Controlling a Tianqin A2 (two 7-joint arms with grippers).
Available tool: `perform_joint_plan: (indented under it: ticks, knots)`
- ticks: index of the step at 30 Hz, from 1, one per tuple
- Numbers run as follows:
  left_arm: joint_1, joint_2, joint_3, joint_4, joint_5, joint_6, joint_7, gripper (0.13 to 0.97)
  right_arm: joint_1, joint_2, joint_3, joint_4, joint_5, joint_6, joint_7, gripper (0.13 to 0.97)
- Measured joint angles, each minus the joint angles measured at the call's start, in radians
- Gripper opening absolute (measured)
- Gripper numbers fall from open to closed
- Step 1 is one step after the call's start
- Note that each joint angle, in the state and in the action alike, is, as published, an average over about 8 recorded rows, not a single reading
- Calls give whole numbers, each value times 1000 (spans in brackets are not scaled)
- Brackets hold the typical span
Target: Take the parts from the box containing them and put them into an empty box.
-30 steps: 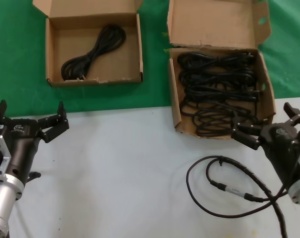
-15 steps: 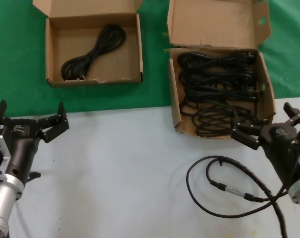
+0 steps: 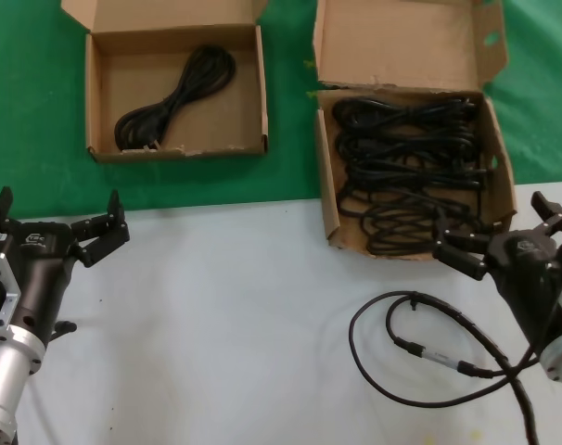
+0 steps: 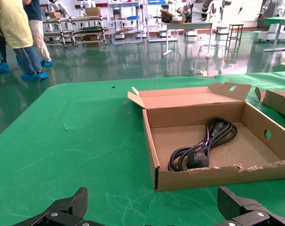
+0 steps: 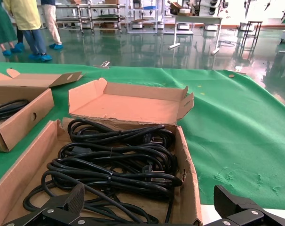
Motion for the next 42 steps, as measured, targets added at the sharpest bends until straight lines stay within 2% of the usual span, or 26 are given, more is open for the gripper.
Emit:
perform_joint_plan:
  ticks: [42]
  knots:
    - [0, 0, 0, 0, 0, 0, 0, 966, 0, 0, 0, 0, 0, 0, 0, 966]
